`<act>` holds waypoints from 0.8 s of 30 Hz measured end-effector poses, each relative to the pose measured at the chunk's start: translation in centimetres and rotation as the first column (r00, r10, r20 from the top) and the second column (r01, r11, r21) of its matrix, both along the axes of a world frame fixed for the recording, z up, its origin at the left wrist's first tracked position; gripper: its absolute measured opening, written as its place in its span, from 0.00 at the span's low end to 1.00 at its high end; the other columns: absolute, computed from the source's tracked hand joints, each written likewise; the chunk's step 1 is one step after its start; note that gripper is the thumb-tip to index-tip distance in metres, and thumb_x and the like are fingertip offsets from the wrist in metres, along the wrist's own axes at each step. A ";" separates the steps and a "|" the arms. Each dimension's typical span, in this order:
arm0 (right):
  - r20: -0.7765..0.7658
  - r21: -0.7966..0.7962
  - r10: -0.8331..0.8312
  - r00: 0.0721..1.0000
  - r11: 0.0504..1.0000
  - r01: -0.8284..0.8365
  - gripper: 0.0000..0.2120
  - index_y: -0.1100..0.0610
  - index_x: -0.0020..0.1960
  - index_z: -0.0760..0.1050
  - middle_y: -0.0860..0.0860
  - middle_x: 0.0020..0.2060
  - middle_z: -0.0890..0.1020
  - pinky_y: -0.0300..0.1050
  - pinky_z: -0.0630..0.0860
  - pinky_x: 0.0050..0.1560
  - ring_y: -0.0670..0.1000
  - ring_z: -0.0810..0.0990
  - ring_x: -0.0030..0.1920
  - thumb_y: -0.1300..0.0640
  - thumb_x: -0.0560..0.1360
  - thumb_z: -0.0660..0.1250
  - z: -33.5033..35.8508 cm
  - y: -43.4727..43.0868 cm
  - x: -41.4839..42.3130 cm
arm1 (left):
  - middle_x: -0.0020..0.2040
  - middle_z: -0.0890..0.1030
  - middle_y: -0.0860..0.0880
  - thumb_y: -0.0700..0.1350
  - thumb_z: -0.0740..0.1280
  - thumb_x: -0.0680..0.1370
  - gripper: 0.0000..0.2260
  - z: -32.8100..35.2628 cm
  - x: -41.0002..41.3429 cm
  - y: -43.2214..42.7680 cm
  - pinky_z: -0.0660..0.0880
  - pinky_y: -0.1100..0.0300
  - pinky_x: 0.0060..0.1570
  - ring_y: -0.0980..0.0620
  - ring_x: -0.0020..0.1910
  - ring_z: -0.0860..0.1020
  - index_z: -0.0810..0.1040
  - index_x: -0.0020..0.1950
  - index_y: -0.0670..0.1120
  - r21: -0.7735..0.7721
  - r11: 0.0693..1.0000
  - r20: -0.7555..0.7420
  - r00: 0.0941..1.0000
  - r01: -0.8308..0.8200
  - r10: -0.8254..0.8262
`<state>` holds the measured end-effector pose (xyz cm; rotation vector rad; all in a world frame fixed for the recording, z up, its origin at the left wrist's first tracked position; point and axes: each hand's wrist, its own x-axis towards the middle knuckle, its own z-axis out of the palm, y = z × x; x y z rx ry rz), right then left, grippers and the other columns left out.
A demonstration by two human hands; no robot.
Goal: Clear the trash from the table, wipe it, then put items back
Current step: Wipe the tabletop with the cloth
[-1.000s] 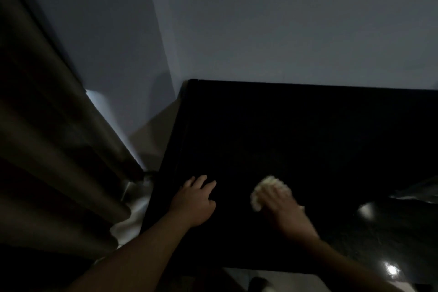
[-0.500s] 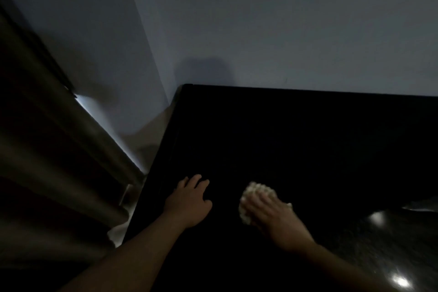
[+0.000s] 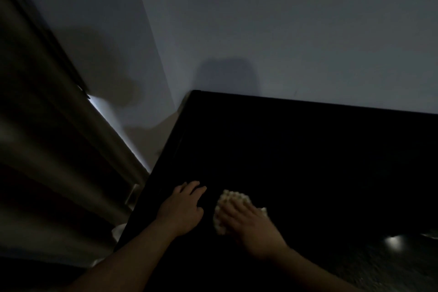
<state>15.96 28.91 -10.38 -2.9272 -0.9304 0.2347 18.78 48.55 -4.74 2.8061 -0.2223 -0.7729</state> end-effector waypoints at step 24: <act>0.025 0.089 -0.424 0.905 0.903 0.421 0.22 0.57 0.66 0.68 0.61 0.65 0.64 0.56 0.64 0.66 0.64 0.72 0.63 0.53 0.74 0.50 -0.2 5.2 2.0 | 0.79 0.49 0.45 0.48 0.51 0.83 0.25 -1.0 2.1 7.3 0.57 0.55 0.71 0.47 0.77 0.53 0.49 0.78 0.42 0.012 0.986 0.091 0.982 -0.164 0.163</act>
